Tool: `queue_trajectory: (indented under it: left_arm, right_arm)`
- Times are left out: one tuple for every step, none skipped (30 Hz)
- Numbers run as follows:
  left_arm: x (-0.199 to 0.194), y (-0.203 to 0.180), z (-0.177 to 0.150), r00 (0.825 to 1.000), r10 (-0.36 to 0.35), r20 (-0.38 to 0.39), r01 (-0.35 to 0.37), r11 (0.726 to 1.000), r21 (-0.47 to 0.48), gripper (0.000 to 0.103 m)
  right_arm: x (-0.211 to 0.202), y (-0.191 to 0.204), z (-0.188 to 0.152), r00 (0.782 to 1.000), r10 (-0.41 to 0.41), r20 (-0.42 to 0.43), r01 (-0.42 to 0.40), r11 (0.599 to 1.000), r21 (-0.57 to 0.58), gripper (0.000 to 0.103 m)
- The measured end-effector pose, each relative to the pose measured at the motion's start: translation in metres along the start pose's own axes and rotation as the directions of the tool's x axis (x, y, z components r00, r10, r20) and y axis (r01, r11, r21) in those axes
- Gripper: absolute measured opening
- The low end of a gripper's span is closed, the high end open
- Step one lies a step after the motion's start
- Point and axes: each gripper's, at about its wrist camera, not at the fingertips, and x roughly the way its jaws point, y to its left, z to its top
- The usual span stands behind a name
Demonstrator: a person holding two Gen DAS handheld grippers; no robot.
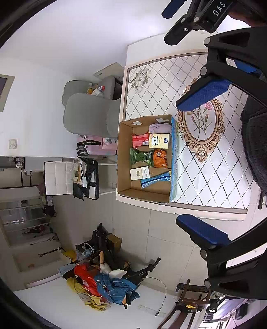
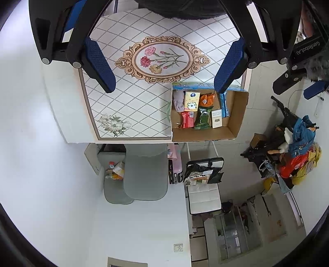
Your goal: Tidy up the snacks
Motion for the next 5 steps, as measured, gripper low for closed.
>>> queue_trajectory:
  left_arm:
    - [0.0, 0.0006, 0.0, 1.0, -0.001, 0.002, 0.001, 1.0, 0.001, 0.103]
    - [0.0001, 0.0004, 0.0001, 1.0, -0.002, 0.003, 0.002, 1.0, 0.001, 0.103]
    - [0.0008, 0.0001, 0.0002, 1.0, -0.003, 0.002, 0.003, 1.0, 0.003, 0.103]
    - [0.0016, 0.0002, -0.0003, 1.0, 0.0, 0.001, 0.0, 1.0, 0.004, 0.103]
    - [0.0025, 0.0002, -0.0005, 1.0, 0.003, 0.0, -0.003, 1.0, 0.005, 0.103]
  right_arm:
    - [-0.0005, -0.0002, -0.0002, 1.0, -0.001, 0.0, 0.001, 1.0, 0.002, 0.098]
    - [-0.0007, -0.0002, -0.0003, 1.0, 0.0, -0.001, 0.0, 1.0, 0.001, 0.098]
    - [-0.0007, -0.0004, -0.0003, 1.0, -0.001, 0.0, 0.001, 1.0, 0.003, 0.098]
    - [-0.0004, -0.0006, -0.0004, 1.0, -0.002, 0.001, 0.002, 1.0, 0.003, 0.098]
    - [-0.0001, -0.0006, -0.0003, 1.0, -0.002, 0.0, 0.002, 1.0, 0.002, 0.098]
